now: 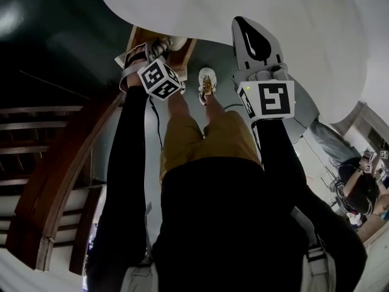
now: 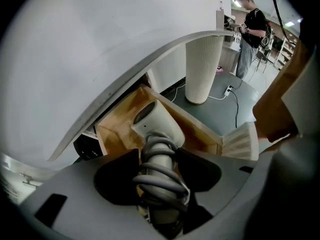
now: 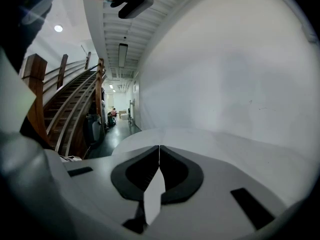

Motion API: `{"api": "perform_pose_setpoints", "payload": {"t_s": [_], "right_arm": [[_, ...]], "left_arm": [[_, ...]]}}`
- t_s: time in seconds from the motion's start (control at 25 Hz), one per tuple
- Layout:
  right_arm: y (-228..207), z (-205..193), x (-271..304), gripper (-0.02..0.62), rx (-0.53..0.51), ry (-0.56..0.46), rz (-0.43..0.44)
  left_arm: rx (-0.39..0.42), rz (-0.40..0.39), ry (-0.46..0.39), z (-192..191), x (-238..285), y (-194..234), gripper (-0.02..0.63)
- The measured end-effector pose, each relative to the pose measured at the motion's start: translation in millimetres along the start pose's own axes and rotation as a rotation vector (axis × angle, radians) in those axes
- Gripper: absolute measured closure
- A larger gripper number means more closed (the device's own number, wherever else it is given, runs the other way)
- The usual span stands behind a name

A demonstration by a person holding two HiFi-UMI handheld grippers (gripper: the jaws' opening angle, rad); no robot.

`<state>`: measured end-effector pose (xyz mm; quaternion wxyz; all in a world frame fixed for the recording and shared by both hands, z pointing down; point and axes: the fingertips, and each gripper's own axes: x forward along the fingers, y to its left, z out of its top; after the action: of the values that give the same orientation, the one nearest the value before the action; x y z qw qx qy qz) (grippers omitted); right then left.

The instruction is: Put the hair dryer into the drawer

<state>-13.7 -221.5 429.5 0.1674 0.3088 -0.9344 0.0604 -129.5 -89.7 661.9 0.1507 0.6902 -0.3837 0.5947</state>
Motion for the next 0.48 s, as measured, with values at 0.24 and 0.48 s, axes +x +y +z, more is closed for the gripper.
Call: {"api": "perform_pose_setpoints", "payload": {"t_s": [0.24, 0.48], "right_arm": [[-4, -6, -4, 0.568, -0.014, 0.019, -0.009], [-3, -12, -6, 0.568, -0.037, 0.041, -0.01]], "left_arm": [[0.026, -0.026, -0.02, 9, 15, -6, 0.344], [0.023, -0.036, -0.018, 11, 21, -5, 0.342]]}}
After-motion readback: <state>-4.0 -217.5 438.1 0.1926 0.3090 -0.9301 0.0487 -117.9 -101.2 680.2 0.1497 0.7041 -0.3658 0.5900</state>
